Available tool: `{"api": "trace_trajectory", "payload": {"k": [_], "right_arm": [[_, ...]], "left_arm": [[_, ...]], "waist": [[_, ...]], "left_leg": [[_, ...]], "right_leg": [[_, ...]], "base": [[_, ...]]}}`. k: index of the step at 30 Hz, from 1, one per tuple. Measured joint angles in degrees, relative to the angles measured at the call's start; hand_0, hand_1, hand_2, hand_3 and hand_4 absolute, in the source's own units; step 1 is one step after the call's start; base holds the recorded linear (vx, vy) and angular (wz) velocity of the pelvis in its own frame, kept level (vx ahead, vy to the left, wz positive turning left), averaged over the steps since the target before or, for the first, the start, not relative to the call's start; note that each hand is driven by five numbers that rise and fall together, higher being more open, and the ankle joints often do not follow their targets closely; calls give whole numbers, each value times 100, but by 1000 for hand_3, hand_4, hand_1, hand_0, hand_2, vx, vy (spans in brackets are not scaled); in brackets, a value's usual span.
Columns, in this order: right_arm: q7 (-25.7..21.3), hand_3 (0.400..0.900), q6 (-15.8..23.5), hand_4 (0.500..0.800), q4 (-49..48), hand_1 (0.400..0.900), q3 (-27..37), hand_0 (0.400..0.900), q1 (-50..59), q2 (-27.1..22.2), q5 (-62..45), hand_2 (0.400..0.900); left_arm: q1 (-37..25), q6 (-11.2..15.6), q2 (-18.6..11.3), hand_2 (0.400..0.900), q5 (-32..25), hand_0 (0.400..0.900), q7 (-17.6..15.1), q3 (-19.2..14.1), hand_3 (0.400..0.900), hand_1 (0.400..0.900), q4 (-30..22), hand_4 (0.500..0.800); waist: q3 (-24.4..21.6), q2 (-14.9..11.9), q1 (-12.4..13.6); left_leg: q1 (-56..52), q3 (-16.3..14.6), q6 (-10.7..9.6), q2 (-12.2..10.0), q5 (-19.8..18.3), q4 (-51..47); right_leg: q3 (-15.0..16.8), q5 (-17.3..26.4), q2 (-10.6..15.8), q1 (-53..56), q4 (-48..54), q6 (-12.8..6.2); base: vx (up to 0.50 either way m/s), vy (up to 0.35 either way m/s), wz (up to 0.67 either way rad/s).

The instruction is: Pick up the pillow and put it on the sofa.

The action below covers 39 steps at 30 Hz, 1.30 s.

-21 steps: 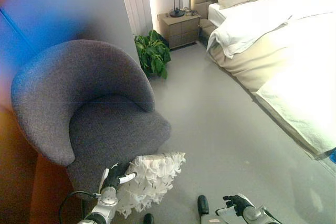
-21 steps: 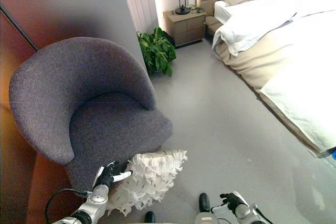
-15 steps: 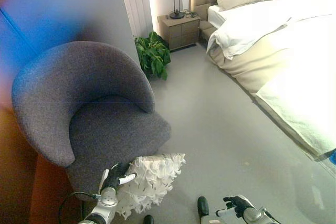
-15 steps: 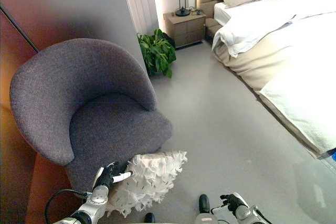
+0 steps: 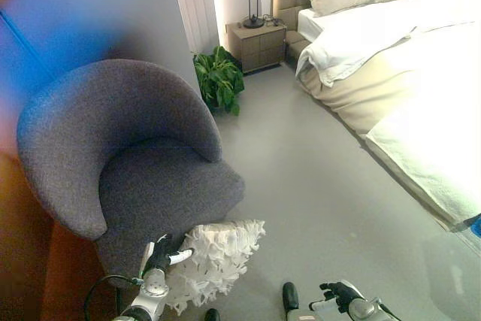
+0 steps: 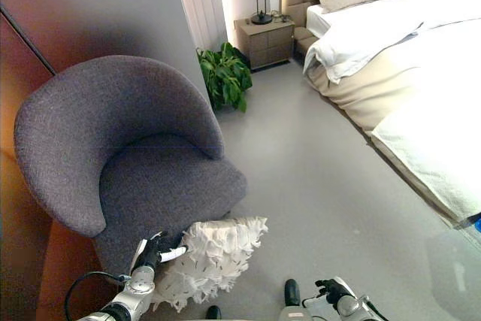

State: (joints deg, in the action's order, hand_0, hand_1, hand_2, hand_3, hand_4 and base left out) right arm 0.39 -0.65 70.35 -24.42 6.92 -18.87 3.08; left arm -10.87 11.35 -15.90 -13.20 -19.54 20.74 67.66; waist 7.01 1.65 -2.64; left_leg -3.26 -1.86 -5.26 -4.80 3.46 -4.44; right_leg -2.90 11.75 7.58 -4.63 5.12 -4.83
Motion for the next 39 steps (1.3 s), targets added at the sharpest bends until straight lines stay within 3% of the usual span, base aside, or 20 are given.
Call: {"api": "trace_trajectory", "payload": {"k": [7, 18, 28, 39], "right_arm": [[-12, 900, -2, 800, 2, 900, -23, 900, 109, -4, -13, 900], [-148, 900, -23, 800, 1, 900, -237, 900, 1026, -7, -194, 900], [-257, 900, -13, 800, -51, 900, -460, 900, 1607, 2, -305, 900], [-337, 900, -12, 800, -78, 900, -682, 900, 2069, 13, -342, 900]], "left_arm": [[-35, -12, -7, 900, -10, 900, -5, 33, 900, 900, 2, 800], [-1103, -68, -43, 900, -177, 900, -5, 67, 900, 900, 6, 800], [-1875, -67, -257, 900, -353, 900, -8, 101, 900, 900, 183, 800], [-2326, -69, -439, 900, -577, 900, -11, 153, 900, 900, 247, 800]], "waist": [[29, -9, -11], [1196, -65, -54], [1705, -146, -68], [1989, -232, -96]], "left_leg": [[272, -60, 8, 17, 10, 50], [682, -125, -12, 33, 27, 151], [896, -186, -63, 43, 3, 263], [1317, -217, -79, 49, -25, 497]], "right_leg": [[42, 4, 8, -285, -24, 1], [139, 141, 2, -698, -41, 3], [215, 160, 2, -916, -83, 17], [286, 169, 3, -1342, -268, 30]], "base": [[-116, 10, -4], [-100, -10, -4], [-51, -3, -3], [-6, 2, -1]]}}
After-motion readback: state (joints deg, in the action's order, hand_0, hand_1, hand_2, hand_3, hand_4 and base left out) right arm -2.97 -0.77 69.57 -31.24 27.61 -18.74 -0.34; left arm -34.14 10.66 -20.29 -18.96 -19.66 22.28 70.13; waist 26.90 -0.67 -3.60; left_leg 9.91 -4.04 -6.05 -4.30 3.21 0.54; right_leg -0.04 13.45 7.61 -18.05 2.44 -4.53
